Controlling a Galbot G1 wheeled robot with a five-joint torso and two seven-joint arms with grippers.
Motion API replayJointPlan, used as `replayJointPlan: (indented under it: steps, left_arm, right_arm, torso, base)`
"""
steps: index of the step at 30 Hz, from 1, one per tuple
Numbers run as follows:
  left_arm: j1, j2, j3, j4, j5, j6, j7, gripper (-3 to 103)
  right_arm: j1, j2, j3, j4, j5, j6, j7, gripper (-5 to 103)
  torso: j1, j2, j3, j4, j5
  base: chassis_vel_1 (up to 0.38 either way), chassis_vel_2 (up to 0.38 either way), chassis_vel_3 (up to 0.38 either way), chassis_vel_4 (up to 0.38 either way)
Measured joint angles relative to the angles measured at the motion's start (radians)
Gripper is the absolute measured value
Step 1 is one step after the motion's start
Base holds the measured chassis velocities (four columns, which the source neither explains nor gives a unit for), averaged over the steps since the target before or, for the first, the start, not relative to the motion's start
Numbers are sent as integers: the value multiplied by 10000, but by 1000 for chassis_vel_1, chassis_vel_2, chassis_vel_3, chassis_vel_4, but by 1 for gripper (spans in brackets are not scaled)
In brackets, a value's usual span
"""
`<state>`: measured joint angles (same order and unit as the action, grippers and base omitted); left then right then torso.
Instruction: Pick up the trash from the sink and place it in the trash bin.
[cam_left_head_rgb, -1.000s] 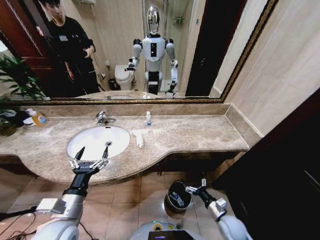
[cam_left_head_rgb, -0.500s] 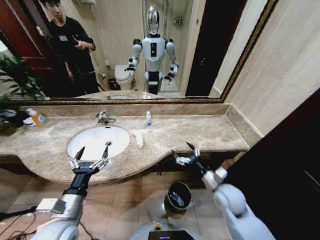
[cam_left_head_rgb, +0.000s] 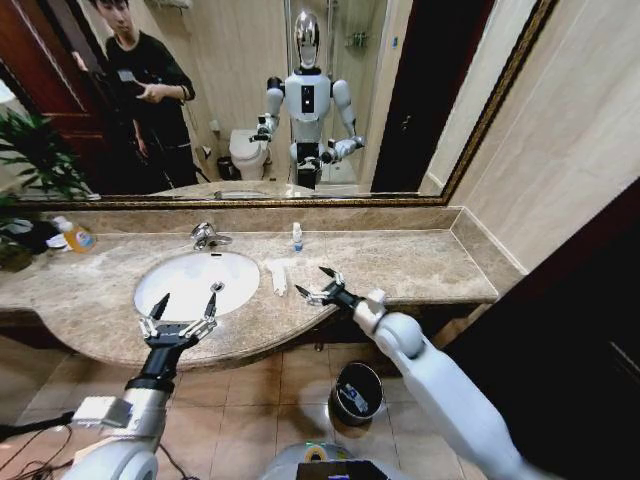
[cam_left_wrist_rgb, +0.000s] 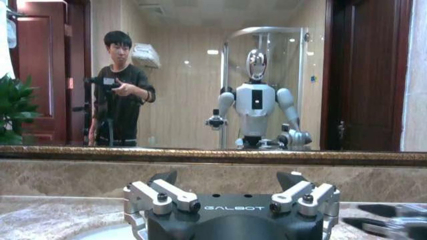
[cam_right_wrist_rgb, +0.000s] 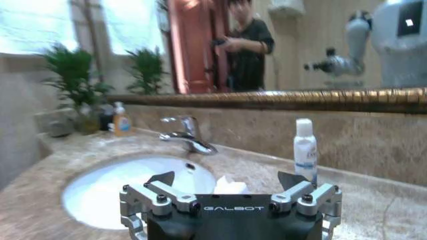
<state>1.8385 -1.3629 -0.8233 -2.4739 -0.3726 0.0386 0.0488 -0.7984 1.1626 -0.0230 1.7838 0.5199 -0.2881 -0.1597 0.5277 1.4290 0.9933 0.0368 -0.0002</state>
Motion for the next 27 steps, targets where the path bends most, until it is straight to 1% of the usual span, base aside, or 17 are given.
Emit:
replayJointPlan:
  steps: [1,2,4,5,6,8,9,10,12,15,16,20,21,22,24,26,27]
  left_arm:
    - [0,0,0,0,1,0,0,100]
    - [0,0,-1,0,0,0,0,100]
    - [0,0,0,0,0,0,0,100]
    - [0,0,0,0,0,0,0,100]
    - [0,0,0,0,0,0,0,100]
    - [0,0,0,0,0,0,0,100]
    - [0,0,0,0,1,0,0,100]
    - [0,0,0,0,0,0,0,100]
    - [0,0,0,0,0,0,0,100]
    - [0,0,-1,0,0,0,0,100]
    - [0,0,-1,0,0,0,0,100]
    - [0,0,0,0,0,0,0,100]
    - [0,0,-1,0,1,0,0,100]
    - [0,0,-1,0,1,0,0,100]
    - [0,0,-1,0,1,0,0,100]
    - [0,0,-1,0,1,0,0,100]
    - [0,0,0,0,0,0,0,100]
  right_arm:
    - [202,89,-195,-112,67,-154,344,100]
    - [599,306,-582,-349,154,-385,998,100]
    - [1053,624,-1074,-693,227,-589,1716,100]
    - [1217,767,-1272,-819,280,-660,2010,100]
    - [1217,767,-1272,-819,280,-660,2010,100]
    - [1456,1019,-1590,-972,415,-806,2584,100]
    - [1559,1209,-1822,-1060,501,-902,3002,100]
    - [1608,1346,-1965,-1128,514,-942,3224,100]
    - [1633,1453,-2058,-1199,498,-954,3337,100]
    - [1676,1901,-2345,-1734,-83,-866,3466,100]
    - [1676,1901,-2345,-1734,-83,-866,3466,100]
    - [1616,2282,-2482,-2194,-471,-828,3692,100]
    - [1580,2312,-2511,-2257,-562,-828,3711,103]
    - [1580,2312,-2511,-2257,-562,-828,3711,103]
    - [1493,2329,-2544,-2377,-735,-828,3726,97]
    - [1460,2329,-2546,-2404,-759,-828,3728,97]
    - [1408,2322,-2546,-2435,-790,-827,3728,93]
  torso:
    - [0,0,0,1,0]
    - [0,0,-1,1,-1]
    - [0,0,-1,1,-1]
    - [0,0,-1,2,-1]
    - [0,0,-1,2,-1]
    - [0,0,-1,1,-2]
    - [0,0,-1,1,-2]
    - [0,0,-1,1,-2]
    - [-1,0,-2,1,-2]
    - [-1,0,-2,0,-3]
    - [-1,0,-2,0,-3]
    - [-1,0,-2,1,-2]
    - [-1,0,-2,1,-2]
    - [-1,0,-2,1,-2]
    - [-2,0,-2,0,1]
    - [-1,0,-2,0,1]
    - [-1,0,-2,0,2]
  base:
    - [0,0,0,0]
    - [0,0,0,0]
    - [0,0,0,0]
    - [0,0,0,0]
    - [0,0,0,0]
    - [0,0,0,0]
    - [0,0,0,0]
    - [0,0,0,0]
    - [0,0,0,0]
    - [0,0,0,0]
    - [0,0,0,0]
    - [0,0,0,0]
    - [0,0,0,0]
    - [0,0,0,0]
    - [0,0,0,0]
    - [0,0,0,0]
    - [0,0,0,0]
